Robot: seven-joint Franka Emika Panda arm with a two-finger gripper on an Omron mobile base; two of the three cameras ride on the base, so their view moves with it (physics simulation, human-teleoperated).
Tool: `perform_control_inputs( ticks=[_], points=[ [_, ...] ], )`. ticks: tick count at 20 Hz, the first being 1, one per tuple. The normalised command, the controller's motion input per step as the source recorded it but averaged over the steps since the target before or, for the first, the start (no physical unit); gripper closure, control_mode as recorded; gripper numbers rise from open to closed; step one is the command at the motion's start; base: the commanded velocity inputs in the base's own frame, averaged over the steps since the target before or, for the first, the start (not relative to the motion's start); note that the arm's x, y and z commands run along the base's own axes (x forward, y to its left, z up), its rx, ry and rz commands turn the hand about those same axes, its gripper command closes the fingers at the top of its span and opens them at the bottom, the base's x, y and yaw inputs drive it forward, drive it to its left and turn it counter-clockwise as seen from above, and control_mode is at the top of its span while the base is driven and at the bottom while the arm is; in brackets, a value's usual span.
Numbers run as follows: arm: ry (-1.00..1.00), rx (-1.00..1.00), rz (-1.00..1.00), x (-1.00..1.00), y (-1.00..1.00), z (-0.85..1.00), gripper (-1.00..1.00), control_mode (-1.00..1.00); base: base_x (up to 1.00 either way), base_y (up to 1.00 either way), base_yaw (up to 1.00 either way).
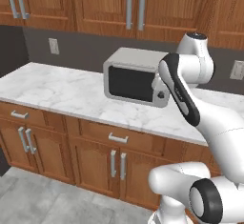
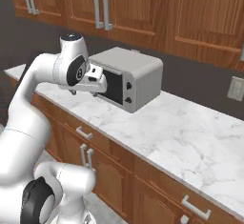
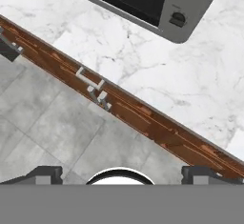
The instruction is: Take a straw from the drawer in front and place it inside the glass cup on the dining counter.
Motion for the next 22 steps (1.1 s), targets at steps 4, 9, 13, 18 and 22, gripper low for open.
perform_control_inputs(
  ticks=[4,9,13,18,22],
  points=[
    [0.00,0.00,0.00,0.00,0.00,0.00,-1.00,1.00,0.07,-0.45,0.42],
    [0.00,0.00,0.00,0.00,0.00,0.00,-1.00,1.00,0.00,-0.48,0.32],
    [0.00,0.00,0.05,0.00,-0.06,-0.13,-1.00,-1.00,0.00,-0.22,0.12],
    [0.01,-0.04,0.01,-0.01,0.49,-0.31,-1.00,-1.00,0.00,0.00,0.00],
    [0.00,-0.17,0.00,0.00,1.00,-0.37,-1.00,-1.00,0.00,0.00,0.00]
  ],
)
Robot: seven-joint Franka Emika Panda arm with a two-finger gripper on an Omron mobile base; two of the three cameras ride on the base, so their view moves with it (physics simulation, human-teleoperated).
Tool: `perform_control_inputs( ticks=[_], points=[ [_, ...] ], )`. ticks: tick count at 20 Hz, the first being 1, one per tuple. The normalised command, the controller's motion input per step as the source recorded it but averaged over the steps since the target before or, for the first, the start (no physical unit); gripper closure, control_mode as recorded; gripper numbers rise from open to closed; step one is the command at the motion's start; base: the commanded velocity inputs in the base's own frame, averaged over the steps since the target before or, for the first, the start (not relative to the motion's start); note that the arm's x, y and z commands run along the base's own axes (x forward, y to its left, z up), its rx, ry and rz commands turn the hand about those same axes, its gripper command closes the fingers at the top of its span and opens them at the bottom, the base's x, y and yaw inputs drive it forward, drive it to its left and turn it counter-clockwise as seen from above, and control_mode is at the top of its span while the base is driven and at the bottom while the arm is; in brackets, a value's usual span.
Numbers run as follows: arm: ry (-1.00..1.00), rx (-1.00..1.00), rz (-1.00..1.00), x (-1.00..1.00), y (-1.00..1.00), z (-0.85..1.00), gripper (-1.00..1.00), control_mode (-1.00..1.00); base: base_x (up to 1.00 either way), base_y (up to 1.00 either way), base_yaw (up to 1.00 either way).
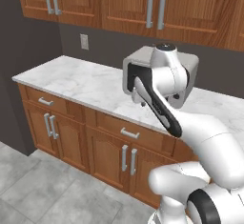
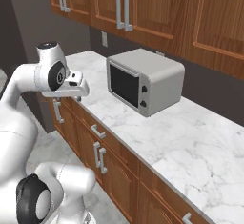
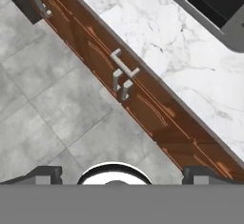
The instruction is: Take a straw from the drawer in front and place it inside the glass cup on the dining counter.
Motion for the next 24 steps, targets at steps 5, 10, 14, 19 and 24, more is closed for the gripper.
perform_control_inputs(
  ticks=[5,10,14,19,24],
  points=[
    [0.00,-0.18,0.00,0.02,1.00,-0.39,-1.00,-1.00,0.00,0.00,0.00],
    [0.00,-0.19,-0.02,0.24,0.81,-0.42,-1.00,-1.00,0.00,0.00,0.00],
    [0.00,-0.21,-0.03,0.34,0.56,-0.49,-1.00,-1.00,0.00,0.00,0.00],
    [0.00,-0.19,-0.04,0.42,0.26,-0.46,-1.00,-1.00,0.00,0.00,0.00],
    [-0.02,-0.24,-0.04,0.63,0.02,-0.50,-1.00,-1.00,0.00,0.00,0.00]
  ],
)
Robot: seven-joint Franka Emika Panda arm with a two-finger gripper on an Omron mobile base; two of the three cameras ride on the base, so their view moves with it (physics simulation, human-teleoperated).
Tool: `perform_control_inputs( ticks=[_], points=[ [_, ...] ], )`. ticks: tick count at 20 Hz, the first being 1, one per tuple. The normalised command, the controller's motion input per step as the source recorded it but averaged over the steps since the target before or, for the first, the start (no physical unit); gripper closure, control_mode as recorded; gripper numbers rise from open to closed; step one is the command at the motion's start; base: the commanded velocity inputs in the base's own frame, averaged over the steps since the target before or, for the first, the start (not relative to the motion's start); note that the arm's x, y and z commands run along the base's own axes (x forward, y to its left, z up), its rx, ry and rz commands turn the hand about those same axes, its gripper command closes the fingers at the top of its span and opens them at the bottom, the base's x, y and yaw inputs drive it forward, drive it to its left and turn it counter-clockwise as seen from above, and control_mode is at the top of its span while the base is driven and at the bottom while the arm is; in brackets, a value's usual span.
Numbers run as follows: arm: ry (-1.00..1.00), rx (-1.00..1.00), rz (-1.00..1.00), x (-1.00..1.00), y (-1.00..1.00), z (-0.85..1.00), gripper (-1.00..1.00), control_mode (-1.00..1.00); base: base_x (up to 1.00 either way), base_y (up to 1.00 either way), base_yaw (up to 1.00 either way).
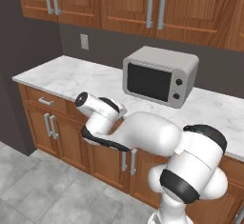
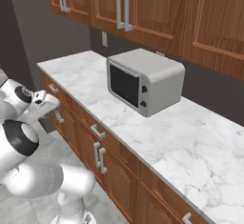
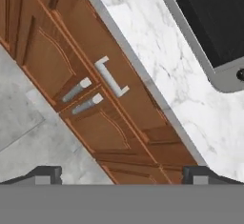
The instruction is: Take a straw from the drawer in front and place it inside the glass cup on the dining counter.
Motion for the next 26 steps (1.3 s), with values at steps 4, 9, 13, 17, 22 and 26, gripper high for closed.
perform_control_inputs(
  ticks=[4,9,13,17,22,26],
  points=[
    [-0.01,-0.27,-0.02,0.63,0.00,-0.61,-1.00,-1.00,0.00,0.00,0.00],
    [0.00,-0.25,-0.02,0.36,0.00,-0.63,-1.00,-1.00,0.00,0.00,0.00],
    [-0.02,-0.25,-0.04,0.13,0.00,-0.62,-1.00,-1.00,0.00,0.00,0.00],
    [-0.04,-0.27,-0.07,0.10,0.00,-0.60,-1.00,-1.00,0.00,0.00,0.00],
    [-0.06,-0.22,-0.08,0.06,0.00,-0.40,-1.00,-1.00,0.00,0.00,0.00],
    [-0.04,-0.18,-0.08,0.14,-0.01,-0.31,-1.00,-1.00,0.00,0.00,0.00]
  ],
)
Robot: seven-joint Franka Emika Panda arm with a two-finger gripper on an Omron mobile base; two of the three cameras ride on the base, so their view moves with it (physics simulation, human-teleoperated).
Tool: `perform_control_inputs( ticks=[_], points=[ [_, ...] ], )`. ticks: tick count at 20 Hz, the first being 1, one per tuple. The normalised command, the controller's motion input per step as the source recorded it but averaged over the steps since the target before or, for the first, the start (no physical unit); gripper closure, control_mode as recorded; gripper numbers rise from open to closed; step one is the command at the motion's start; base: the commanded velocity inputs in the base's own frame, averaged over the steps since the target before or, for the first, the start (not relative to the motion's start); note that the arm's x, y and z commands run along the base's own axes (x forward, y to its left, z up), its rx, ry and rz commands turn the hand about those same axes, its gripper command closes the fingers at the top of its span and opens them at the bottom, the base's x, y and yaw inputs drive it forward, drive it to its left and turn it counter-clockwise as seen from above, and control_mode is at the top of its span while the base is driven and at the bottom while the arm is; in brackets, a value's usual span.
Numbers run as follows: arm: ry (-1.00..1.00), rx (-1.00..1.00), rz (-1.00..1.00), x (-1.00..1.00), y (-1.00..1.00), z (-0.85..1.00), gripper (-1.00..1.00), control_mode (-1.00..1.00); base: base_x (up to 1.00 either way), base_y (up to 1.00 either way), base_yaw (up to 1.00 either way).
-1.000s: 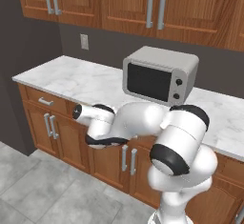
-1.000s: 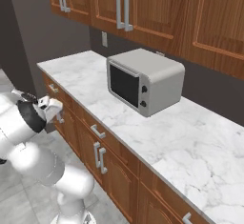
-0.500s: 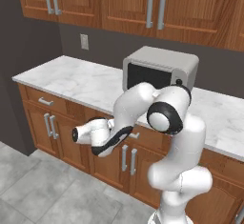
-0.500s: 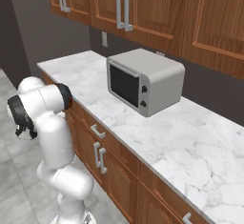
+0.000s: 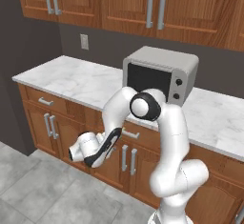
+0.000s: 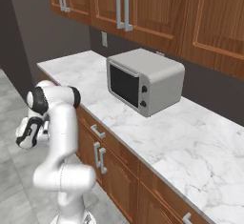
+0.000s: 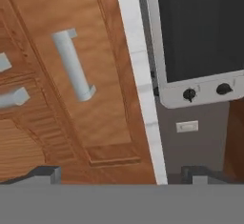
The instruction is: Take a straw from the drawer in front and place it inside the glass cup on the dining counter.
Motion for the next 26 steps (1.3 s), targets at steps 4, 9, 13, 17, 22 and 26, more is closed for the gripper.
perform_control_inputs(
  ticks=[4,9,13,17,22,26],
  points=[
    [-0.05,-0.16,-0.08,0.22,-0.08,-0.20,-1.00,-1.00,0.00,0.00,0.00],
    [-0.04,-0.11,-0.08,0.37,-0.27,-0.11,-1.00,-1.00,0.00,0.00,0.00],
    [0.00,-0.03,-0.03,0.34,-0.52,-0.09,-1.00,-1.00,0.00,0.00,0.00],
    [0.00,0.00,0.00,0.26,-0.58,-0.14,-1.00,-1.00,0.00,0.00,0.00],
    [0.00,0.00,0.00,0.20,-0.48,-0.16,-1.00,-1.00,0.00,0.00,0.00],
    [0.00,0.00,0.00,0.28,-0.39,-0.18,-1.00,-1.00,0.00,0.00,0.00]
  ],
)
